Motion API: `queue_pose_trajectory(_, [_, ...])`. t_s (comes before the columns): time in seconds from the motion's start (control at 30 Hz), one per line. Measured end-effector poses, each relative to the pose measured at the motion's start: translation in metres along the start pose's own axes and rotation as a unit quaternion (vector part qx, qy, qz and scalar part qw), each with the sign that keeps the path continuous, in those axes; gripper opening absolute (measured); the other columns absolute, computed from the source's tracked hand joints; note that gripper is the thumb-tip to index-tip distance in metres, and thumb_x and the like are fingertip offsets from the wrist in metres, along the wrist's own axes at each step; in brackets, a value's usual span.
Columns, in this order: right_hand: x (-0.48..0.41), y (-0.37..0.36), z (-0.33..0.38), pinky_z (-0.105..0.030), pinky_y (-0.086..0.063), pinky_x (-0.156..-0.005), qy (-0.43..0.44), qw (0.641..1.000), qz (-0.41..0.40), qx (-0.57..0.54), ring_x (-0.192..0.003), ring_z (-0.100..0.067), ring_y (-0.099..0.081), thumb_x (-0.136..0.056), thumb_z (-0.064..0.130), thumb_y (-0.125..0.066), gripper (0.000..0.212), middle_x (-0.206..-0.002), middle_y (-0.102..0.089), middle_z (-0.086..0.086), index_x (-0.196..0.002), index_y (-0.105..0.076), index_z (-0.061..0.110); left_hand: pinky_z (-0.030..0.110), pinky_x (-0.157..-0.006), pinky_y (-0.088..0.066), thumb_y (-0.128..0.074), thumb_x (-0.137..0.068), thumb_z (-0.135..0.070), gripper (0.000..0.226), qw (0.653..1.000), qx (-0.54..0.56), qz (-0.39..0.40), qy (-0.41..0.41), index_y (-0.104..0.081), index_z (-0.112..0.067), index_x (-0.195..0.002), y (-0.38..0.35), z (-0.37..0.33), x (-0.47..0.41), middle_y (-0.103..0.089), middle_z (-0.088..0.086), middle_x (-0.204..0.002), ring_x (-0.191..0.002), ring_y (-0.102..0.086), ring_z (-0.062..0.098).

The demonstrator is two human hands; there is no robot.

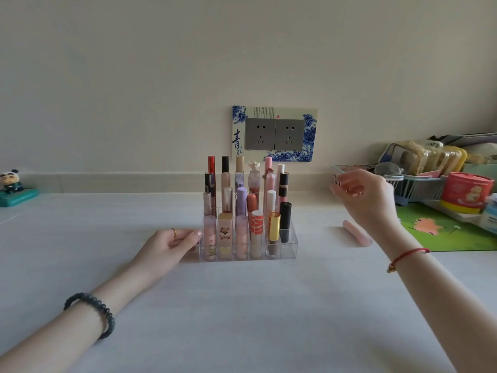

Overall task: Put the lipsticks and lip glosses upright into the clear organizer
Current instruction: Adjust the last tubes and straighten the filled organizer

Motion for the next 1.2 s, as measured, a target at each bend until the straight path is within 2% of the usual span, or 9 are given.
queue_pose_trajectory(0.13, [0.01,-0.005,-0.064,-0.032,-0.045,-0.077,-0.069,0.986,0.077,0.127,-0.085,-0.027,-0.059,-0.074,0.021,-0.069,0.027,-0.088,-0.066,-0.01,-0.098,-0.066,0.008,0.0,-0.064,-0.042,-0.056,-0.087,-0.021,0.014,0.999,0.03,-0.021,0.012,-0.066,-0.025,-0.078,-0.002,0.001,0.001,-0.068,-0.024,-0.064,-0.066,-0.059,-0.017])
queue_pose_trajectory(0.27, [0.023,-0.015,-0.093,-0.028,-0.036,-0.07,-0.119,0.969,0.15,0.158,-0.084,-0.022,-0.048,-0.079,0.034,-0.064,0.035,-0.088,-0.057,-0.007,-0.103,-0.063,0.009,0.011,-0.072,-0.041,-0.055,-0.088,-0.022,0.014,0.999,0.036,-0.011,0.025,-0.067,-0.025,-0.081,-0.002,0.004,0.0,-0.068,-0.028,-0.068,-0.07,-0.06,-0.016])
queue_pose_trajectory(0.4, [0.025,-0.023,-0.097,-0.028,-0.037,-0.065,-0.145,0.967,0.157,0.137,-0.081,-0.025,-0.051,-0.083,0.031,-0.058,0.031,-0.086,-0.058,-0.009,-0.102,-0.061,0.007,0.005,-0.067,-0.043,-0.054,-0.087,-0.021,0.013,0.999,0.04,-0.011,0.018,-0.066,-0.024,-0.081,-0.002,0.005,0.0,-0.067,-0.03,-0.066,-0.068,-0.06,-0.017])
queue_pose_trajectory(0.53, [0.027,-0.028,-0.108,-0.033,-0.046,-0.068,-0.171,0.961,0.162,0.142,-0.092,-0.031,-0.056,-0.083,0.034,-0.057,0.032,-0.087,-0.067,-0.014,-0.101,-0.06,0.008,-0.003,-0.061,-0.04,-0.054,-0.088,-0.018,0.014,0.999,0.039,-0.011,0.014,-0.065,-0.024,-0.081,-0.003,0.006,0.0,-0.066,-0.031,-0.064,-0.067,-0.059,-0.018])
queue_pose_trajectory(0.63, [0.028,-0.028,-0.108,-0.031,-0.044,-0.068,-0.178,0.962,0.155,0.14,-0.098,-0.033,-0.054,-0.084,0.036,-0.056,0.033,-0.09,-0.067,-0.016,-0.099,-0.06,0.007,-0.004,-0.059,-0.039,-0.053,-0.089,-0.017,0.015,0.999,0.047,-0.01,0.011,-0.064,-0.023,-0.081,-0.004,0.005,0.0,-0.066,-0.031,-0.062,-0.066,-0.059,-0.018])
queue_pose_trajectory(0.77, [0.023,-0.017,-0.097,-0.03,-0.043,-0.067,-0.147,0.974,0.095,0.142,-0.09,-0.035,-0.056,-0.078,0.013,-0.059,0.022,-0.092,-0.066,-0.02,-0.096,-0.065,0.002,0.004,-0.066,-0.043,-0.053,-0.088,-0.019,0.014,0.999,0.047,-0.003,0.008,-0.066,-0.023,-0.083,-0.003,0.005,0.0,-0.067,-0.029,-0.066,-0.068,-0.06,-0.016])
queue_pose_trajectory(1.0, [0.014,0.018,-0.034,-0.019,-0.049,-0.057,-0.089,0.988,-0.088,-0.09,-0.07,-0.018,-0.061,-0.073,0.01,-0.067,0.021,-0.08,-0.065,-0.006,-0.093,-0.064,0.011,-0.001,-0.069,-0.042,-0.054,-0.088,-0.02,0.015,1.0,0.027,0.008,-0.007,-0.069,-0.019,-0.092,-0.002,0.007,-0.001,-0.07,-0.022,-0.08,-0.08,-0.062,-0.01])
queue_pose_trajectory(1.1, [0.016,0.015,-0.005,-0.019,-0.053,-0.068,-0.088,0.964,-0.078,-0.237,-0.069,-0.007,-0.064,-0.072,0.009,-0.071,0.027,-0.082,-0.067,-0.004,-0.096,-0.061,0.012,0.001,-0.071,-0.043,-0.06,-0.085,-0.032,0.015,0.999,0.023,0.029,-0.017,-0.07,-0.022,-0.091,-0.003,0.003,0.001,-0.071,-0.022,-0.086,-0.084,-0.063,-0.008])
queue_pose_trajectory(1.2, [0.023,0.003,0.02,-0.007,-0.049,-0.062,-0.045,0.963,-0.022,-0.266,-0.064,0.007,-0.063,-0.072,0.009,-0.073,0.03,-0.081,-0.065,0.006,-0.098,-0.059,0.014,0.006,-0.079,-0.046,-0.061,-0.067,-0.057,0.048,0.998,0.024,0.043,-0.029,-0.071,-0.019,-0.094,-0.004,-0.001,0.002,-0.072,-0.017,-0.094,-0.089,-0.064,-0.006])
Point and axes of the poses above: each hand's wrist, its own x-axis away from the middle knuckle, its own y-axis out of the back of the hand, z = x × y, the point moved 6 cm from there along -x, towards the middle knuckle
